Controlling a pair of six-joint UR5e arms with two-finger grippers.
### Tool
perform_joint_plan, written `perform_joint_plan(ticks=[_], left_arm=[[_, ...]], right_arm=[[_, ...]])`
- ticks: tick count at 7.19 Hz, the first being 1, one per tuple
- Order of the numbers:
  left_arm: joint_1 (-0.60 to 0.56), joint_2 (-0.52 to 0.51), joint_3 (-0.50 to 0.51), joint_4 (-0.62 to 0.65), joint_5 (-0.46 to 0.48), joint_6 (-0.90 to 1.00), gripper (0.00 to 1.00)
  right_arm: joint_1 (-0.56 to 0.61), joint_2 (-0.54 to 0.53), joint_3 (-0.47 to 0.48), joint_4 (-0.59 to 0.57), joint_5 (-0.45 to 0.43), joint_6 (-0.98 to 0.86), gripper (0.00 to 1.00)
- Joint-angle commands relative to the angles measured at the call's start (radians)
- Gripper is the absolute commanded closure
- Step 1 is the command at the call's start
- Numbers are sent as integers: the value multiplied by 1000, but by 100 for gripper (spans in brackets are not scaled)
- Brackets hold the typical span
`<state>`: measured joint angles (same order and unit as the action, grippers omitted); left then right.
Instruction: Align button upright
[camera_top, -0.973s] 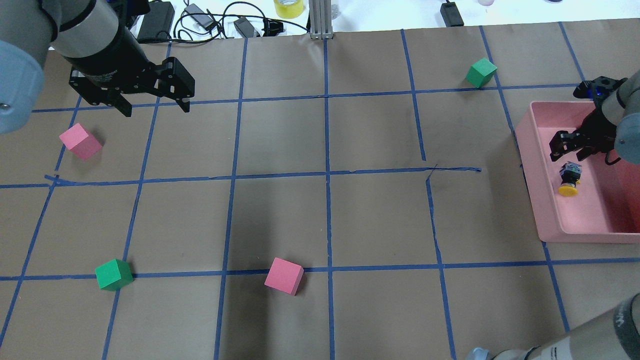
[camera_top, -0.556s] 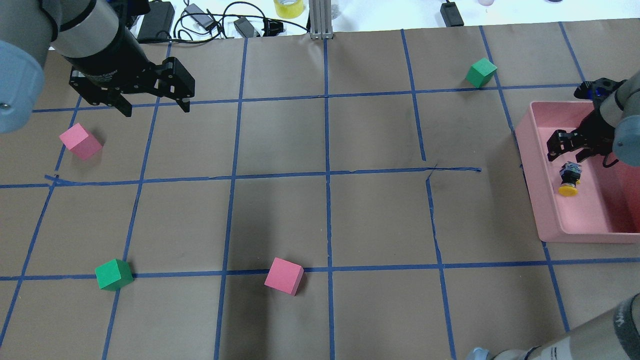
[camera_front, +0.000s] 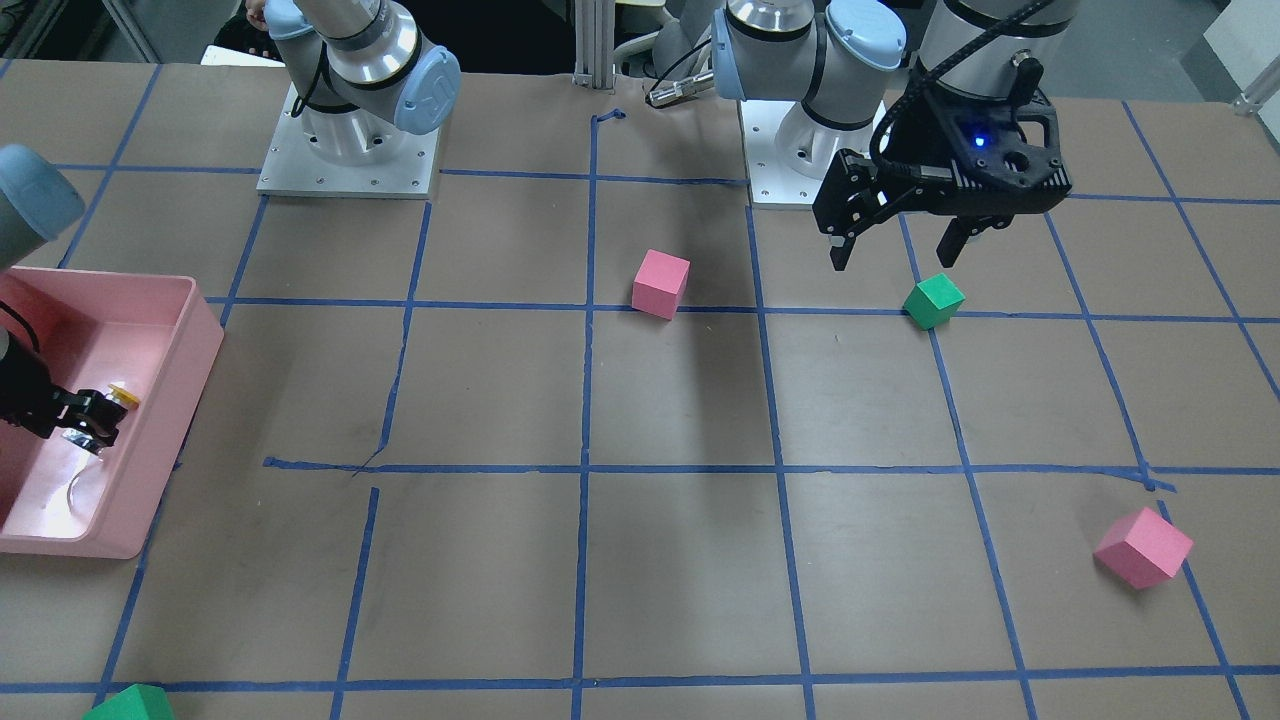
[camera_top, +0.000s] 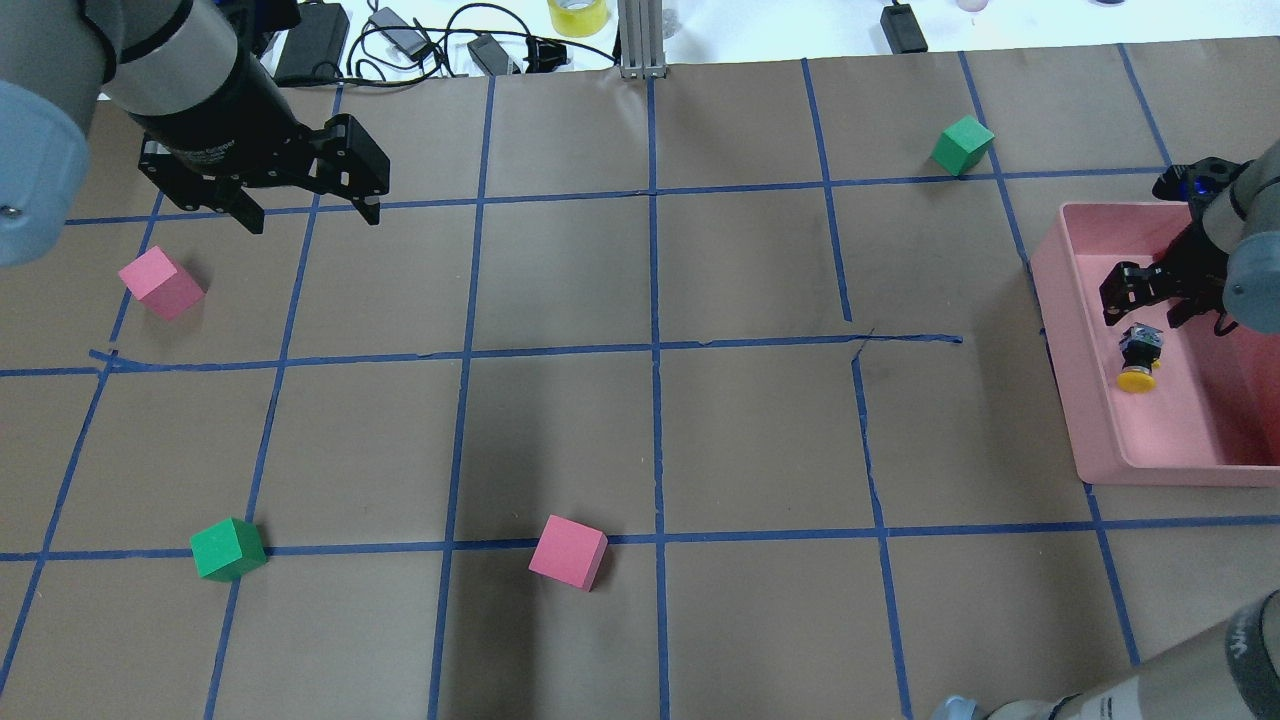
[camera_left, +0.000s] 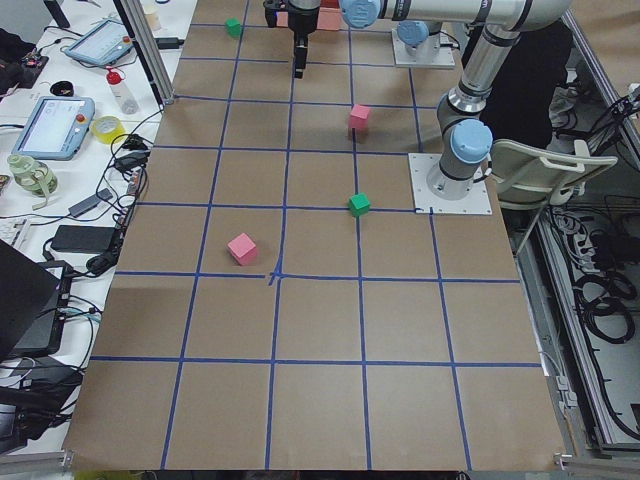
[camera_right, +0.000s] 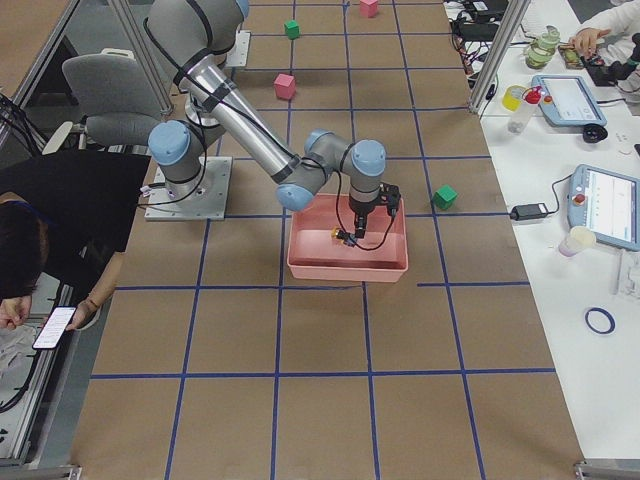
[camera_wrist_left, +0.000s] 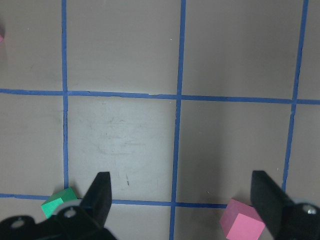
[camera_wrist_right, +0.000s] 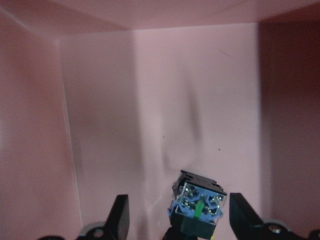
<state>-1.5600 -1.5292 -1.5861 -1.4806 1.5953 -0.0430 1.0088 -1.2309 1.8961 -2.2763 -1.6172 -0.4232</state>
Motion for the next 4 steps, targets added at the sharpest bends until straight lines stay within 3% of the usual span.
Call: perform_joint_plan(ticks=[1, 4], left_arm=[[0, 1, -2, 0, 0, 0, 0], [0, 1, -2, 0, 0, 0, 0]], right_arm=[[4, -7, 3, 3, -21, 104, 25], [1, -6, 1, 0, 49, 164, 25]])
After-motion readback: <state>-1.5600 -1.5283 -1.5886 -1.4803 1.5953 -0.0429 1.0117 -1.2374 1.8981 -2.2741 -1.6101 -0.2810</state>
